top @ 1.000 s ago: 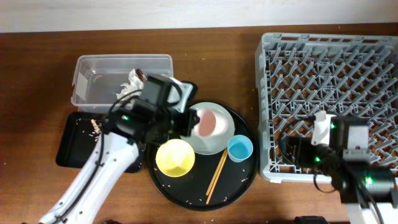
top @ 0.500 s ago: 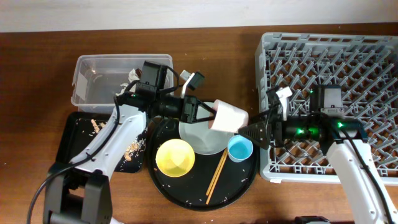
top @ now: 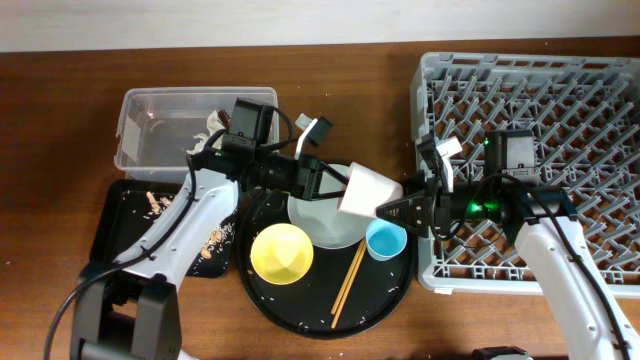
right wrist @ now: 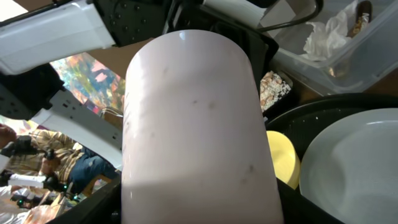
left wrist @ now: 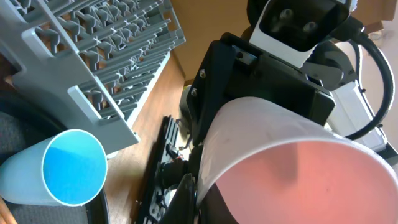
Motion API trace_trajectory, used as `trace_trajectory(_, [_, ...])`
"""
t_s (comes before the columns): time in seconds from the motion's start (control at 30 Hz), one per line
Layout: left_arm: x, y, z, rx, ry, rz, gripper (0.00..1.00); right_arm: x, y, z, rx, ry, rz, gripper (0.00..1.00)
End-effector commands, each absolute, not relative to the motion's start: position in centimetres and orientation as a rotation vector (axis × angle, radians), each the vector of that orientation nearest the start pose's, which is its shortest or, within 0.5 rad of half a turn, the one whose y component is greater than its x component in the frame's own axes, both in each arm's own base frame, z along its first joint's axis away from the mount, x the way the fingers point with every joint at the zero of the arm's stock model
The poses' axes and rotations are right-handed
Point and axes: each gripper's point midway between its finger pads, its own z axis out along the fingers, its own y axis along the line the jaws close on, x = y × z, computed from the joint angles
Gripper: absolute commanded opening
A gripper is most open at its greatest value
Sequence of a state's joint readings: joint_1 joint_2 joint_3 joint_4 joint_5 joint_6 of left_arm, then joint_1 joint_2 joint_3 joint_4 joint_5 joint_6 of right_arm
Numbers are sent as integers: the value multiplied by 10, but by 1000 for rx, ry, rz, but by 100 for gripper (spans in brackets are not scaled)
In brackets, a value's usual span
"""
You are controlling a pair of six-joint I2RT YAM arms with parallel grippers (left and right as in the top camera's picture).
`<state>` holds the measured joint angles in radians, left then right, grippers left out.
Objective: Sort waste into correct bins and load items into the dishwasher rack
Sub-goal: 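Hand the pink cup from the left gripper to the right gripper, then place the pink cup upside down in the dish rack with the right gripper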
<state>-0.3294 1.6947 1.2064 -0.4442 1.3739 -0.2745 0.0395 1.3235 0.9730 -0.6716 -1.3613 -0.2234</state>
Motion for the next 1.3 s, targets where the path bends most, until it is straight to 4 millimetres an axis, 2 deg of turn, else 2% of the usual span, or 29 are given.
trace_trajectory(0.0, [286,-278,231,680,2197,-1998,0,256,181,254,-749,1910,1586,63])
trace_trajectory(0.07, [287,-278,230,677,2202,-1990,0,257,181,254,-748,1913,1582,61])
trace_trajectory(0.17, [300,-276,212,614,2292,-1833,37,260,179,249,-730,1950,1552,52])
trace_trajectory(0.2, [307,-273,198,561,2360,-1730,48,266,177,239,-680,2027,1499,51])
trace_trajectory(0.23, [315,-266,184,498,2436,-1609,55,275,171,225,-622,2122,1402,51])
trace_trajectory(0.3, [325,-249,167,446,2510,-1432,56,283,163,212,-566,2208,1293,50])
trace_trajectory(0.33, [330,-231,156,386,2577,-1289,57,288,155,206,-521,2255,1228,49])
trace_trajectory(0.4, [333,-188,147,304,2665,-1009,59,297,131,203,-422,2341,1057,49])
trace_trajectory(0.43, [334,-170,148,254,2686,-911,59,300,120,203,-382,2371,984,49])
trace_trajectory(0.47, [335,-148,150,192,2704,-791,60,304,100,206,-315,2417,869,49])
trace_trajectory(0.5, [333,-123,155,119,2715,-679,62,307,69,211,-194,2488,708,45])
trace_trajectory(0.57, [327,-97,162,36,2720,-594,63,308,15,224,70,2557,481,43])
trace_trajectory(0.6, [325,-91,166,13,2719,-577,63,308,-13,235,196,2551,374,43])
trace_trajectory(0.63, [323,-88,169,4,2714,-575,63,305,-40,247,291,2535,273,43])
trace_trajectory(0.7, [323,-88,170,4,2710,-574,63,296,-84,256,500,2518,104,43])
trace_trajectory(0.73, [323,-88,170,4,2710,-574,63,287,-117,255,670,2513,-9,43])
trace_trajectory(0.83, [323,-88,170,4,2710,-574,63,272,-166,243,961,2509,-121,43])
trace_trajectory(0.9, [323,-88,170,4,2711,-574,63,262,-194,226,1145,2515,-126,47])
trace_trajectory(1.0, [323,-87,169,3,2711,-570,63,250,-214,191,1302,2592,-102,49])
trace_trajectory(1.07, [323,-87,169,3,2712,-570,63,246,-222,164,1380,2662,-74,54])
trace_trajectory(1.13, [323,-87,169,3,2712,-570,63,245,-226,150,1413,2695,-58,61])
trace_trajectory(1.17, [323,-87,169,3,2712,-571,64,245,-227,145,1422,2708,-52,66])
trace_trajectory(1.2, [323,-87,169,3,2712,-571,66,246,-227,141,1427,2717,-48,77])
trace_trajectory(1.23, [323,-87,169,3,2712,-571,67,247,-226,140,1427,2719,-29,94])
trace_trajectory(1.27, [323,-87,169,3,2711,-571,68,253,-222,140,1417,2705,24,100])
